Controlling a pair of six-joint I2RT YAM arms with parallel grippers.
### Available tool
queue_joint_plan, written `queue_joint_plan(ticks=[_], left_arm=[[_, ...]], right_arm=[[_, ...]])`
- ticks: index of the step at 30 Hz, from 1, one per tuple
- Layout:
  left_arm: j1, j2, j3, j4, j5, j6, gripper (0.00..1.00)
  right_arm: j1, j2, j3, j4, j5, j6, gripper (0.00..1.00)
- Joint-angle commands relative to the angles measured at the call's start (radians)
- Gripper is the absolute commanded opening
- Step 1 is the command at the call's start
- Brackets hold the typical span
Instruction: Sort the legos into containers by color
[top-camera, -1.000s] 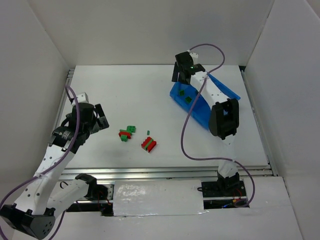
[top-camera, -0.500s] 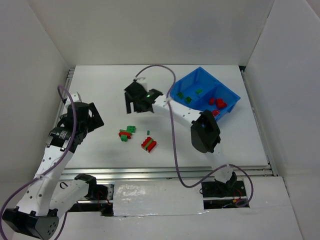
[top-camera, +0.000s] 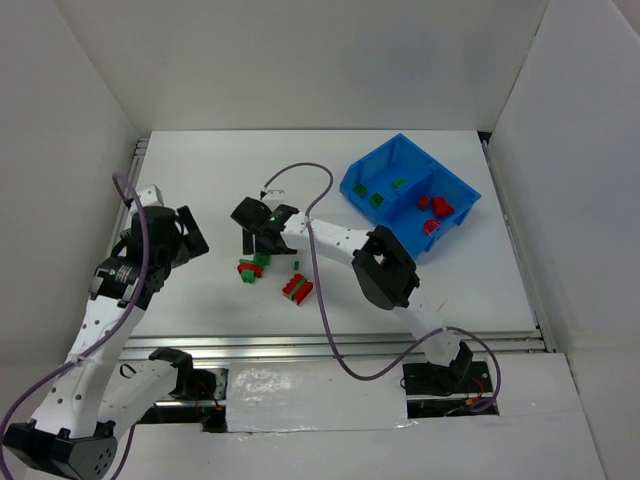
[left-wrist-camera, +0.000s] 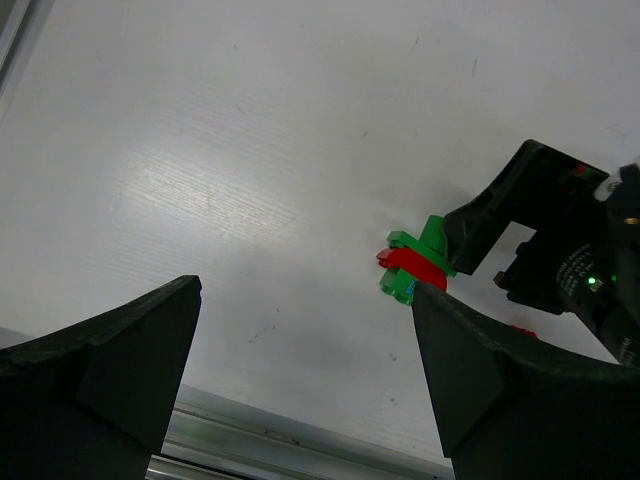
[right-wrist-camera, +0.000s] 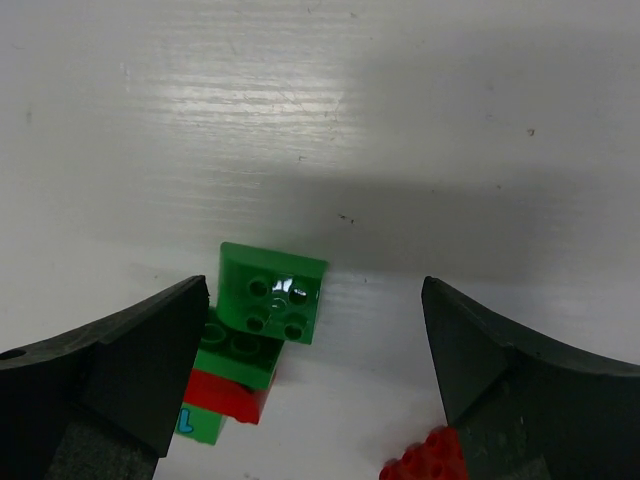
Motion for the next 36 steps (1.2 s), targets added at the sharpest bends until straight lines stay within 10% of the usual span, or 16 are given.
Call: queue_joint_plan(ticks=[1,9,22,26,36], left_arm=[[0.004,-0.019,-0.006,0.035,0.025,0.02,1.0],[0.004,-0.032,-0.009,0.044,0.042,0.028,0.99],[0.004,-0.032,-0.009,0.047,0.053,0.033,1.0],[0.004,-0.029,-0.009,0.049,0.054,0.033,0.99],[0.004,-0.033,-0.011,0.049,0.053,0.033,1.0]], right_arm=[[0.011,0.025,0.018,-0.001,0.003,0.044,0.94],[0.016,0.081,0.061,-0.014,-0.009,0.062,0.89],[0.02,0.048,-0.035,-0.05,0.044,0.093,0.54],[0.011,0.016,-0.041,-0.018,0.046,0.085,0.19],[-0.159,-0.239,-0.123,0.097,0.008,-0.045,0.16]])
